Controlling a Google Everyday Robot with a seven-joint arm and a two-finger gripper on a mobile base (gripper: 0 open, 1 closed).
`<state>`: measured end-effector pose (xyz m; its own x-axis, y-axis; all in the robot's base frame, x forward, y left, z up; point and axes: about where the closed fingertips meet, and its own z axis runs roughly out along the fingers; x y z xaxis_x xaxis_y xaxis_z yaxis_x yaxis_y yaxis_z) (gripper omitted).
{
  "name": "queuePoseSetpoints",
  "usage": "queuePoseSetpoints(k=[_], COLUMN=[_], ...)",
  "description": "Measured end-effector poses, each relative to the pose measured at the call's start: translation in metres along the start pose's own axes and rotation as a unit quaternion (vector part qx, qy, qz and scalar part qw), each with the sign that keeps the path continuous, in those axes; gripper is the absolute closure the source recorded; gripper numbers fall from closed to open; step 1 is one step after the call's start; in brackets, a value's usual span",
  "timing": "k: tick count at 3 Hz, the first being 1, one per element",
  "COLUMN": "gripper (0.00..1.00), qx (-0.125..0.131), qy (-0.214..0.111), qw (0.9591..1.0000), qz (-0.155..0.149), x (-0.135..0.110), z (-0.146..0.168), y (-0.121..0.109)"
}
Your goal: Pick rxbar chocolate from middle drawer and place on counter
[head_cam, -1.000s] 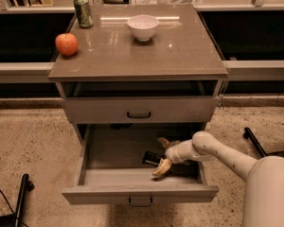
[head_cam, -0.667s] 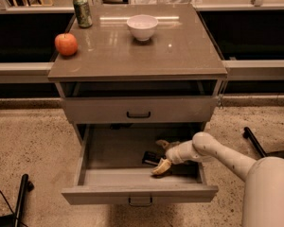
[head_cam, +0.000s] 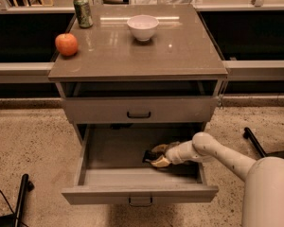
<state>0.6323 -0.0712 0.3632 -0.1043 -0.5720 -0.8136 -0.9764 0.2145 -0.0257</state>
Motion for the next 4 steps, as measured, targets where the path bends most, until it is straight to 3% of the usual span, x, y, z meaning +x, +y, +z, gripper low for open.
queuePoseSetpoints(k=[1, 2, 3, 4], gripper=[0.83, 1.0, 1.0, 1.0], qx=[0.0, 0.0, -0.001, -0.013], qy=[0.0, 0.0, -0.033, -0.084], qw=[1.0, 1.0, 0.999, 0.9928], qz=[0.0, 0.0, -0.032, -0.084], x=[0.0, 0.0, -0.043, -0.108], z=[0.0, 0.0, -0.005, -0.015], y=[0.0, 0.0, 0.008, 0.027])
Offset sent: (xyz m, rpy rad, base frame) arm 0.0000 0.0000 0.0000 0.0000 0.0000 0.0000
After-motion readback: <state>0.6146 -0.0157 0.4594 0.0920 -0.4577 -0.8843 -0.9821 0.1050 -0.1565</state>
